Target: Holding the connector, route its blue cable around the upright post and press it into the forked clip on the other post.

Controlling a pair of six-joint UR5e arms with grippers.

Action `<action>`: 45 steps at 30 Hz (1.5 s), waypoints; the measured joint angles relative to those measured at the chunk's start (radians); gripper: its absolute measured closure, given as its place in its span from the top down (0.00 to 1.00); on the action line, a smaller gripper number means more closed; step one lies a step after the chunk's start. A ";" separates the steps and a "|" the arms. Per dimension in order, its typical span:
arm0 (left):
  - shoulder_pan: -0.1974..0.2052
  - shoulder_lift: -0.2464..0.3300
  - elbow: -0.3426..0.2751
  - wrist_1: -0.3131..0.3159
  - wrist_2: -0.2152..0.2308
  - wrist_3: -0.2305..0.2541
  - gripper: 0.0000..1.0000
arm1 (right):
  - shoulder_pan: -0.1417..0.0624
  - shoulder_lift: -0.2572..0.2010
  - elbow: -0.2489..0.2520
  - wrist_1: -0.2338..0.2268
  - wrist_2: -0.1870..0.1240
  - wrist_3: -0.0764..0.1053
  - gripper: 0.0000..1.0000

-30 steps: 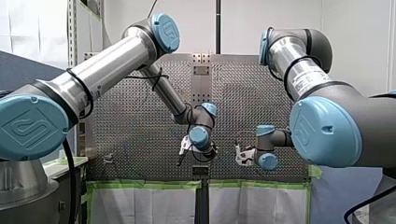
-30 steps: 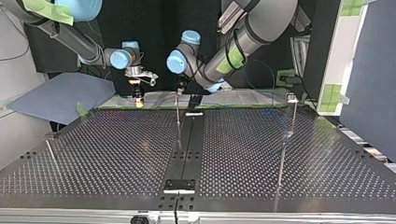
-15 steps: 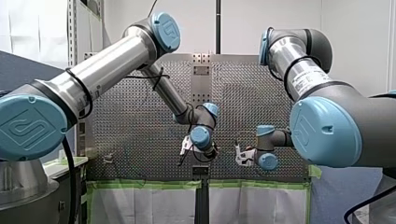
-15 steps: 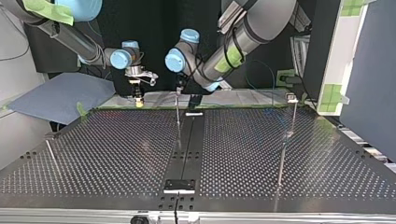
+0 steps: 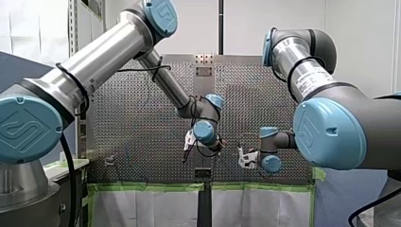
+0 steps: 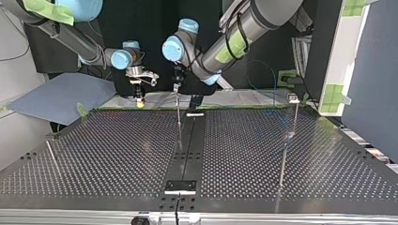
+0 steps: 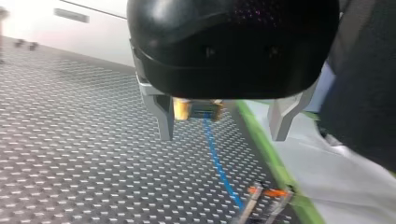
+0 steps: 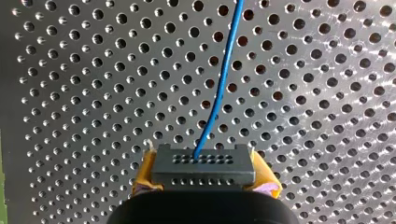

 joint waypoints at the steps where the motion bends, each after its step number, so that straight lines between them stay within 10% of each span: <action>1: 0.000 0.012 -0.012 0.012 0.000 -0.011 1.00 | 0.000 0.000 0.000 0.000 0.000 0.000 0.00; 23: 0.022 0.233 -0.233 0.210 -0.155 -0.119 1.00 | -0.002 0.000 0.000 0.006 0.001 0.012 0.00; 45: 0.012 0.443 -0.443 0.115 -0.343 -0.064 1.00 | -0.001 0.000 0.000 0.005 0.001 0.013 0.00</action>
